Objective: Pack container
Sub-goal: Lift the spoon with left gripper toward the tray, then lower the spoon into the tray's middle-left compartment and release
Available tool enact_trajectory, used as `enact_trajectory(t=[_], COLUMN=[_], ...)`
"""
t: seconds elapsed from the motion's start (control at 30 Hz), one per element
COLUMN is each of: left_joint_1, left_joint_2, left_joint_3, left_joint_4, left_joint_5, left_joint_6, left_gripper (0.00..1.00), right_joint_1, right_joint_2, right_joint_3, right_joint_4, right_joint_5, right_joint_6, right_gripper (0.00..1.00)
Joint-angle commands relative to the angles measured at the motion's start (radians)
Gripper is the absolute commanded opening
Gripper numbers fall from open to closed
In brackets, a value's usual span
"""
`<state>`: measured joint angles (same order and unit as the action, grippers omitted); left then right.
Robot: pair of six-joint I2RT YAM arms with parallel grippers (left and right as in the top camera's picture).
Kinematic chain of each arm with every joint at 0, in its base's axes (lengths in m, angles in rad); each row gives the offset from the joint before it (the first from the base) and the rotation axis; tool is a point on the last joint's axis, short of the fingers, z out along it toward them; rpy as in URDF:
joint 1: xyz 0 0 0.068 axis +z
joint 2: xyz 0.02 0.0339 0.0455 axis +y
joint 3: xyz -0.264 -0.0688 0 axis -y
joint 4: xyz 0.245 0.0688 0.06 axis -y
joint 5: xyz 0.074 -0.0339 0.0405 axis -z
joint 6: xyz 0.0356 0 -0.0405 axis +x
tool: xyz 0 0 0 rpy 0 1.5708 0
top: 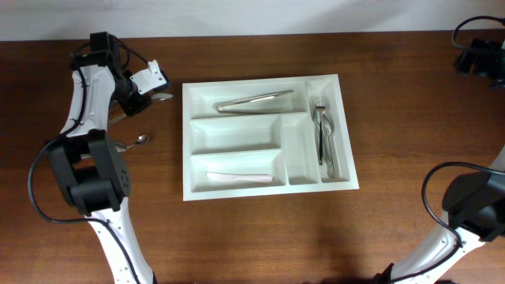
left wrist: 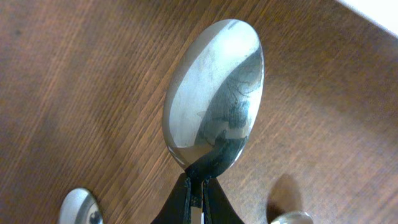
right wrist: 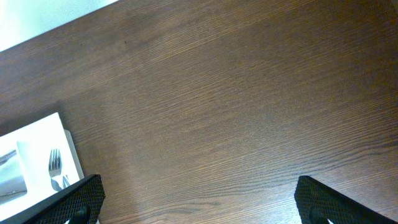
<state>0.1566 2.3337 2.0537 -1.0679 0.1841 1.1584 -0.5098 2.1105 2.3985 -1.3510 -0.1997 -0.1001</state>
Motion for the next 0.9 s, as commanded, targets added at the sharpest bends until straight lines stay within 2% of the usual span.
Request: enact_trajectory(t=[0.0, 0.4, 0.87], left_joint_1=[-0.011, -0.106, -0.381], left_joint_2=[-0.113, -0.235, -0.286], left_joint_3=[0.018, 0.018, 0.018], left_joint_4=[-0.011, -0.068, -0.165], left_joint_5=[0.022, 0.022, 0.039], left_joint_6=[-0.013, -0.013, 0.006], left_gripper=[0.02, 0.02, 0.02], right_joint_1=[-0.001, -0.001, -0.001], right_joint_2=[-0.007, -0.007, -0.007], right_joint_3=[-0.005, -0.005, -0.005], right_joint_4=[0.001, 0.001, 0.001], right_joint_5=[0.005, 0.005, 0.005], right_joint_6=[0.008, 0.008, 0.008], right_gripper=[0.99, 0.99, 0.99])
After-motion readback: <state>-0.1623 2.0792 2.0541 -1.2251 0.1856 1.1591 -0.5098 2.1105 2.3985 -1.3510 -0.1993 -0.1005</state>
